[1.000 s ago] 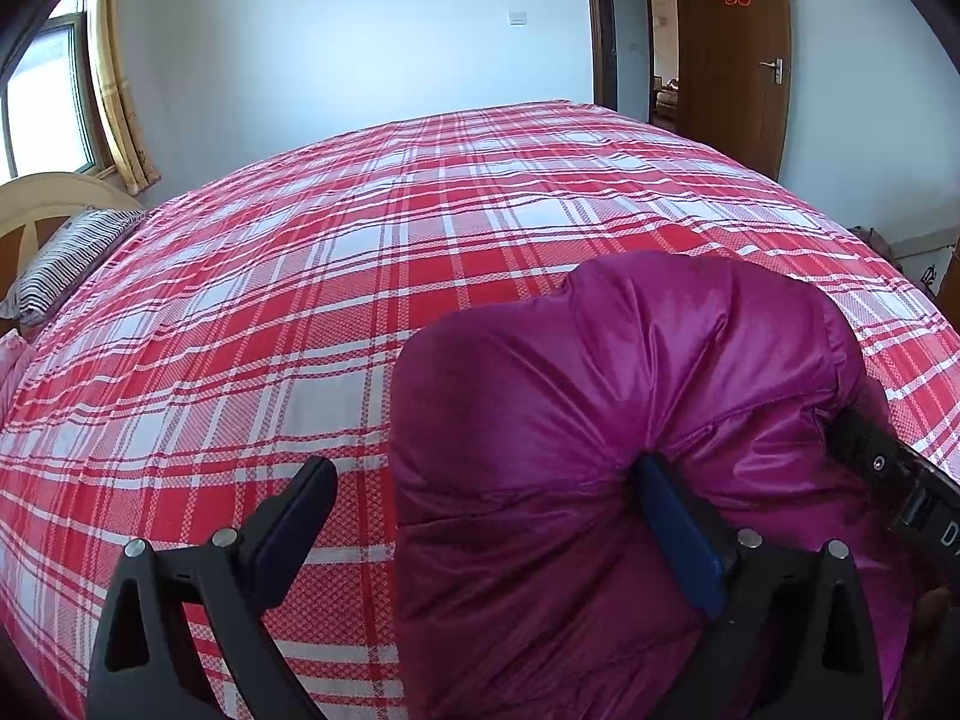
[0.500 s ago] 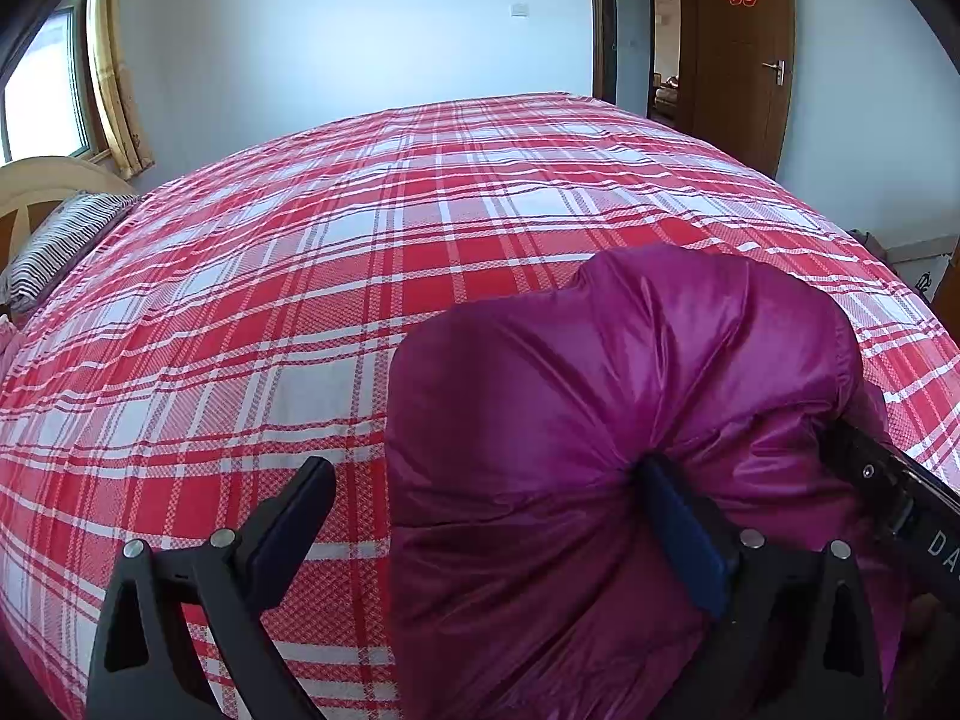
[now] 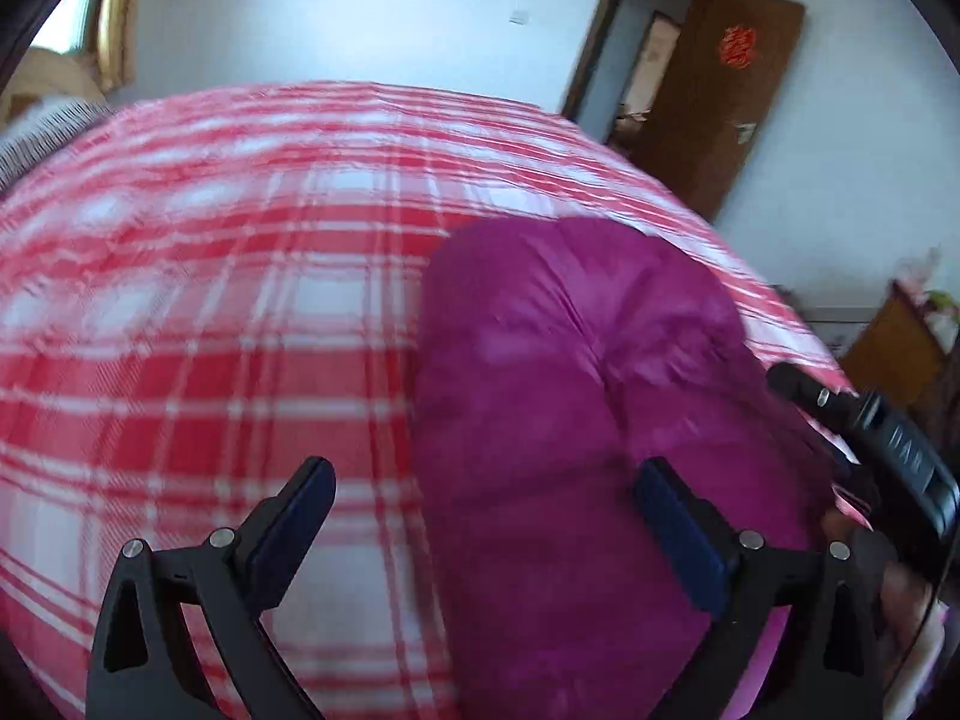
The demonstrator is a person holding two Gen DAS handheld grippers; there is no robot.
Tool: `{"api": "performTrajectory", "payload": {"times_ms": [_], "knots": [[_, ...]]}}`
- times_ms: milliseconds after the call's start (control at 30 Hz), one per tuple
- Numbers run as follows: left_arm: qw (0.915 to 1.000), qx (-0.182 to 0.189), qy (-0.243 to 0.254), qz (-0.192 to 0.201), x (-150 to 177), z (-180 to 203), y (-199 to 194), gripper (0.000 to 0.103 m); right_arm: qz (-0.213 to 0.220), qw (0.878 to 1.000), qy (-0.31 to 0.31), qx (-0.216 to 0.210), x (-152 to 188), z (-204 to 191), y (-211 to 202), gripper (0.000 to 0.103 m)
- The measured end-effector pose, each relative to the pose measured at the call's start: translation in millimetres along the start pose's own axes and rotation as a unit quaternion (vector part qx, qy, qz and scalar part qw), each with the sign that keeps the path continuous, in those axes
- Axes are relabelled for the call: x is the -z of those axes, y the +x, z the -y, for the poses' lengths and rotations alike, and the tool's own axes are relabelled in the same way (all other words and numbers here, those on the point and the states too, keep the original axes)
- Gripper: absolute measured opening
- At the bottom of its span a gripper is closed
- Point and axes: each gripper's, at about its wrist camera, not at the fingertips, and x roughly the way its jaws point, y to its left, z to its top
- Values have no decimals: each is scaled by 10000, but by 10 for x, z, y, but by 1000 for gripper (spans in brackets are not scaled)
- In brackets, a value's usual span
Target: Fold large clothes
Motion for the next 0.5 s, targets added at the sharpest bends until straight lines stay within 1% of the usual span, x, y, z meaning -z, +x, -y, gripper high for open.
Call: {"api": "performTrajectory", "payload": {"times_ms": [100,133,200,233,300,367,500], "knots": [[9989,417,-188,-64,118,-76,0,101,284,9990,128,-315,24,115,-273,94],[9978,581,-308,-75,134,-113,20,101,356,9987,128,-350,33,162,-351,94],[9964,733,-417,-126,141,-143,76,101,380,9985,159,-358,44,247,-423,94],[9955,807,-466,-141,143,-150,104,101,251,9989,190,-355,51,290,-404,94],[9944,916,-506,-110,156,-173,144,101,18,9990,232,-369,69,341,-327,86],[9943,947,-479,-100,153,-162,151,101,-223,9987,232,-389,98,368,-227,81],[9938,1043,-370,-123,139,-140,168,101,-481,9950,468,-742,95,471,-89,79]]}}
